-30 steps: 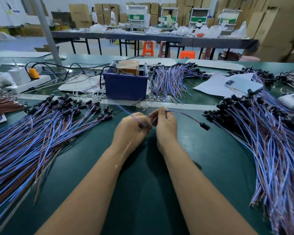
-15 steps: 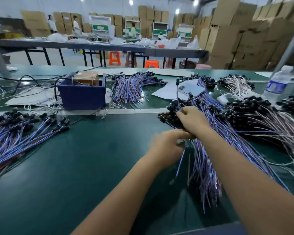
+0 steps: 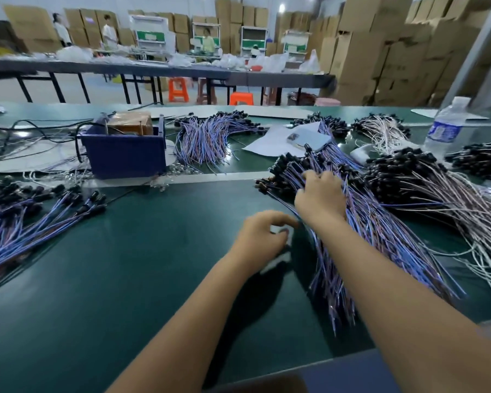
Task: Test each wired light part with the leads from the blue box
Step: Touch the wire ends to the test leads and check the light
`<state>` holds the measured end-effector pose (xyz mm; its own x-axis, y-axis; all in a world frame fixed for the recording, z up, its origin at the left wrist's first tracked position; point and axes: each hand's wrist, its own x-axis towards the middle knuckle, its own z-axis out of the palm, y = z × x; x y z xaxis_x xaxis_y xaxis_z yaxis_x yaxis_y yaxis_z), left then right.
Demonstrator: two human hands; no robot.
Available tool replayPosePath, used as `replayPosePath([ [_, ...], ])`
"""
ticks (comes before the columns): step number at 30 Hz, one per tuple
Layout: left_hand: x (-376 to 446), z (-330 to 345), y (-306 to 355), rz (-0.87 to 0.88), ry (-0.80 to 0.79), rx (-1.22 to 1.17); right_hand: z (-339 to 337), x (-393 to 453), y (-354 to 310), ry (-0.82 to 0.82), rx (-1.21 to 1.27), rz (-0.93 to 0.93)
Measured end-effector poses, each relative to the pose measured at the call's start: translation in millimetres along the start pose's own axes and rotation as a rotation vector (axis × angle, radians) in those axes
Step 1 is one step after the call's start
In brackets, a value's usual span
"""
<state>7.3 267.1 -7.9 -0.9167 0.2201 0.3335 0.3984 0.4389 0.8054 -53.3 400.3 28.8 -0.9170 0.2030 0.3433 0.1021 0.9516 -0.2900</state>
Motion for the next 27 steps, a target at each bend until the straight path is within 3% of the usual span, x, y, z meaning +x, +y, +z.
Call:
replayPosePath([
  [3,-7,-35,-21,-0.127,0.142,-0.015,18,-19,-44,-0.022,0.027,-0.144],
  [8,-35,-118,-67,-0.196,0.284,0.524,60,-55,-127,-0.197,0.180,-0.318],
  [14,-67,-214,-106,-0.486,0.464,0.896,84,-85,-213,-0.294,0.336,-0.474],
  [18,-71,-230,-125,-0.693,0.474,0.868,92,-88,-223,-0.314,0.289,-0.525],
  [24,-53,-229,-124,-0.800,0.671,0.715,93,-81,-210,-0.373,0.639,-0.417],
  [27,-52,-227,-127,-0.742,0.765,0.725,95,-82,-211,-0.368,0.703,-0.386],
])
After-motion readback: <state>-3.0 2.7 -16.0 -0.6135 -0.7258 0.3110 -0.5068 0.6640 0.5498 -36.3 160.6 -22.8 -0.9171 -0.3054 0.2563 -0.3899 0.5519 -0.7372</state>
